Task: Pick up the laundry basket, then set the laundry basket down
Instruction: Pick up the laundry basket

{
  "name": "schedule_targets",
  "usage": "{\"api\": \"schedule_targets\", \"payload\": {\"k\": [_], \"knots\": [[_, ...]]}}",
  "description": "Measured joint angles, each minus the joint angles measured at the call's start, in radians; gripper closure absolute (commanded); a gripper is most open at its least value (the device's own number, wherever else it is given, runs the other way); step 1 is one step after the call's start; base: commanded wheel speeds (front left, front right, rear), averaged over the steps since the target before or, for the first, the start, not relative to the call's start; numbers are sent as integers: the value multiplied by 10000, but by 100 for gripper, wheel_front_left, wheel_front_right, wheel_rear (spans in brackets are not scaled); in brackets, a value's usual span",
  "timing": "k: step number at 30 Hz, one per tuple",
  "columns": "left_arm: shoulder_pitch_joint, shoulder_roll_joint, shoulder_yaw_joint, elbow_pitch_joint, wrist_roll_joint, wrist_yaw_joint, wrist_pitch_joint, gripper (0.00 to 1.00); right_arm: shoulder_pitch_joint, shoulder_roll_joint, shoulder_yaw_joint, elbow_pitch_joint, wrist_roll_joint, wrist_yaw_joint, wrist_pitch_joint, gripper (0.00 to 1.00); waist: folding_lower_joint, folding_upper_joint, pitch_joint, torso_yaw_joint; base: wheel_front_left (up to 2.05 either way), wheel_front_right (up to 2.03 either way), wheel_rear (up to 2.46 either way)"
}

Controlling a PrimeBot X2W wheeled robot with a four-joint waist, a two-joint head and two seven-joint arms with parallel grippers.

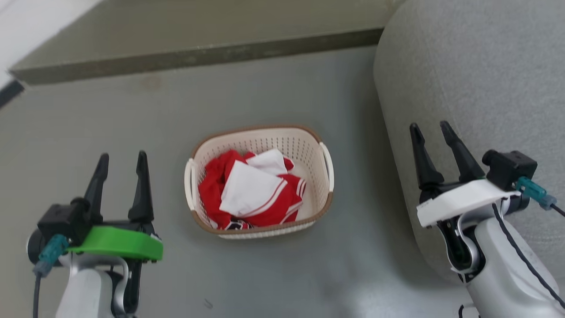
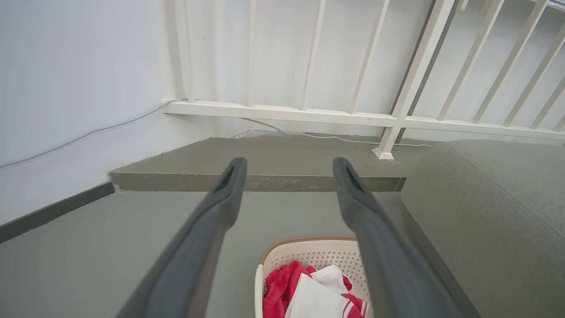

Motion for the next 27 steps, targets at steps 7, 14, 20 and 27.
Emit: {"api": "schedule_targets", "payload": {"k": [7,14,20,27], "knots": [[-570,0,-2,-61,0,-71,-29,0,-441,100,-15,-23,-169,0,0,0,0,0,813,-79,0,0,0],[-1048,96,-128,148,4,-171,-29,0,-963,207,2,50,-174,61,-2,0,0,0,1759,-187,0,0,0],[-1541,188,-199,410,19,-201,-33,0,-1435,297,17,257,-245,148,-2,0,1,0,2519,-270,0,0,0],[-2335,357,-226,780,69,-215,-8,0,-2187,426,67,610,-247,224,-2,0,1,0,3443,-340,0,0,0]]}}
